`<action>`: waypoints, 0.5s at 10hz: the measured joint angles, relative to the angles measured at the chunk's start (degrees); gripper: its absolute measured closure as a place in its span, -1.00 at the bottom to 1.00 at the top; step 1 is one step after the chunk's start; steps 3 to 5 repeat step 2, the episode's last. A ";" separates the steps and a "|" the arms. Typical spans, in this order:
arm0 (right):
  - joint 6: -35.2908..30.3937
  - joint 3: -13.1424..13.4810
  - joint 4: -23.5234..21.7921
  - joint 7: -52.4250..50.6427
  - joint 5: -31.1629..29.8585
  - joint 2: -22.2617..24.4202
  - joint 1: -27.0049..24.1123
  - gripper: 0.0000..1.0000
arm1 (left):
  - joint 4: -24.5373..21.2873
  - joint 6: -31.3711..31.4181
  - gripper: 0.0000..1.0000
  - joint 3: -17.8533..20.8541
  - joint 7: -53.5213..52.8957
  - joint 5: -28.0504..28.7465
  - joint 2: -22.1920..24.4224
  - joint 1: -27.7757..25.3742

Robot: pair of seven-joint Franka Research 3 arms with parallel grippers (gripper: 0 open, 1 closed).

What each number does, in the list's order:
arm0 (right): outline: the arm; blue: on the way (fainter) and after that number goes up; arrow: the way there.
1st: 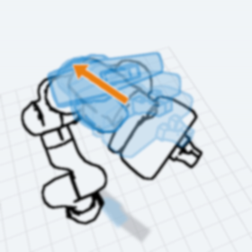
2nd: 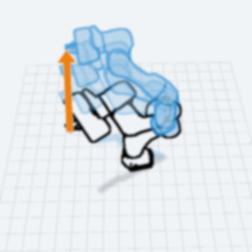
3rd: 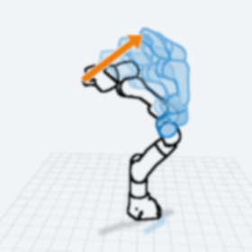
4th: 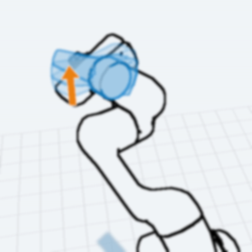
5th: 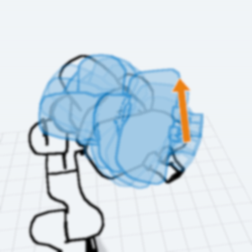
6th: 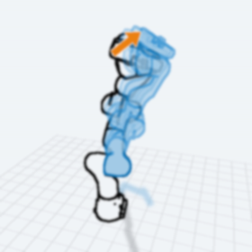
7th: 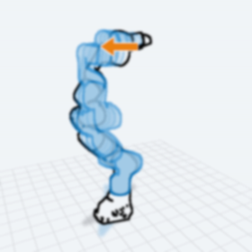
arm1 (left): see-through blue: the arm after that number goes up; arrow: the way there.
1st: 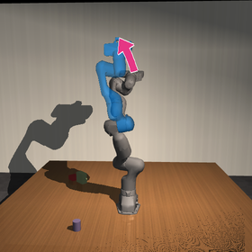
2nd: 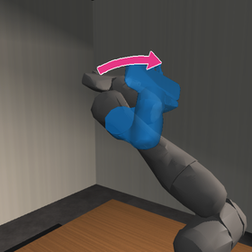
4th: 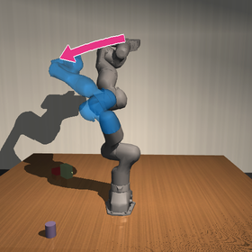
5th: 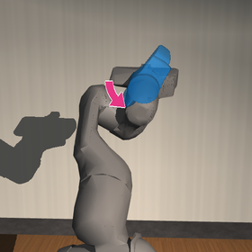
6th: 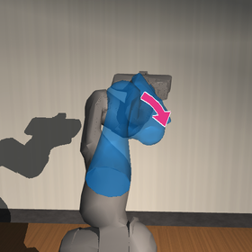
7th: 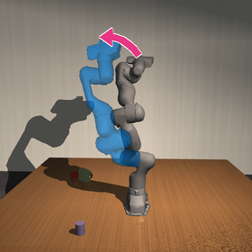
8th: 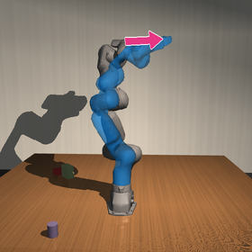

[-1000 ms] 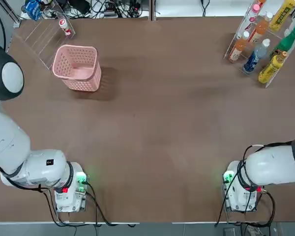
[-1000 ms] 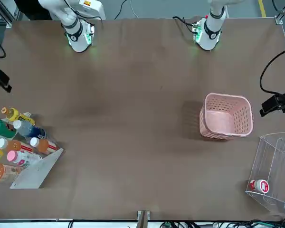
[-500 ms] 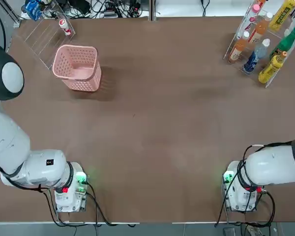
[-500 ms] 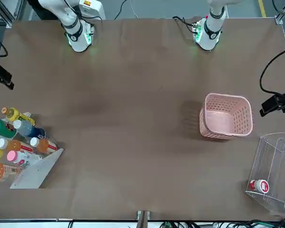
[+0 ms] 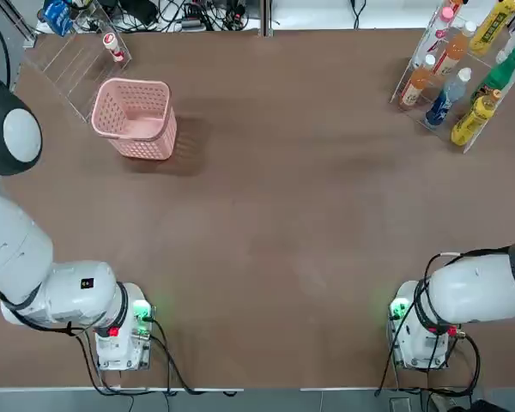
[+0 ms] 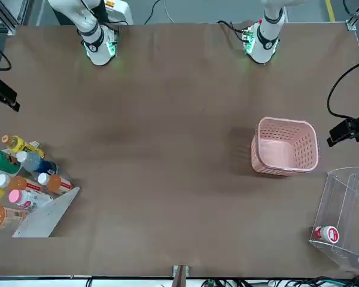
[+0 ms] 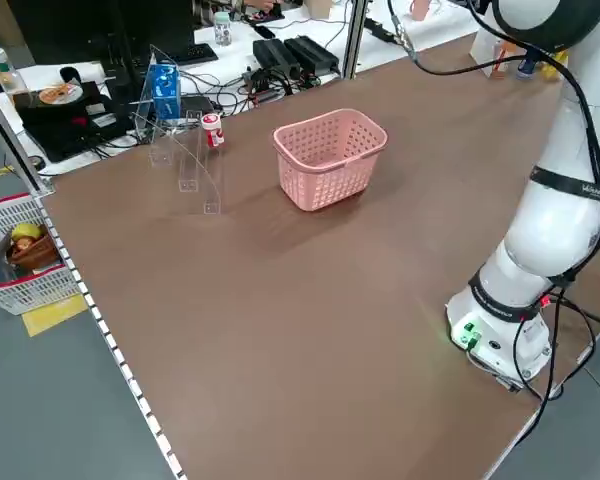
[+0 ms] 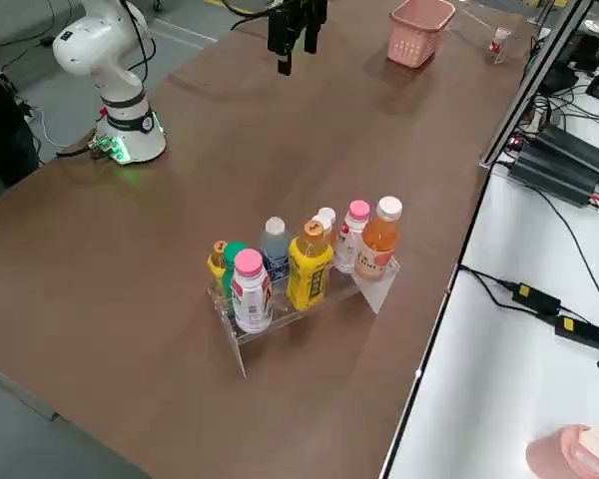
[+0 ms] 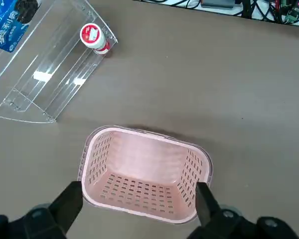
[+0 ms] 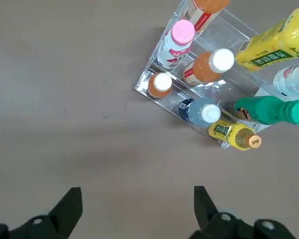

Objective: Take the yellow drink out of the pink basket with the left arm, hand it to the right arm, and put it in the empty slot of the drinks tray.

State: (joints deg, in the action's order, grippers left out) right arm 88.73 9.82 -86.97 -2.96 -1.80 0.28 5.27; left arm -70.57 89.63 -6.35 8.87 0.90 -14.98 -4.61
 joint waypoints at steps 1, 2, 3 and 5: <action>-0.05 0.01 0.00 -0.13 0.00 0.00 0.00 -0.98 | 0.00 0.00 -1.00 0.00 0.00 0.00 0.01 0.02; -0.06 0.02 0.00 -0.32 0.01 0.00 0.00 -0.98 | 0.00 0.00 -1.00 0.00 0.00 0.00 0.01 0.02; -0.06 0.02 0.00 -0.32 0.01 0.00 0.00 -0.98 | 0.00 0.00 -1.00 0.00 0.00 0.00 0.01 0.02; -0.06 0.02 0.00 -0.32 0.01 0.00 0.00 -0.98 | 0.00 0.00 -1.00 0.00 0.00 0.00 0.01 0.02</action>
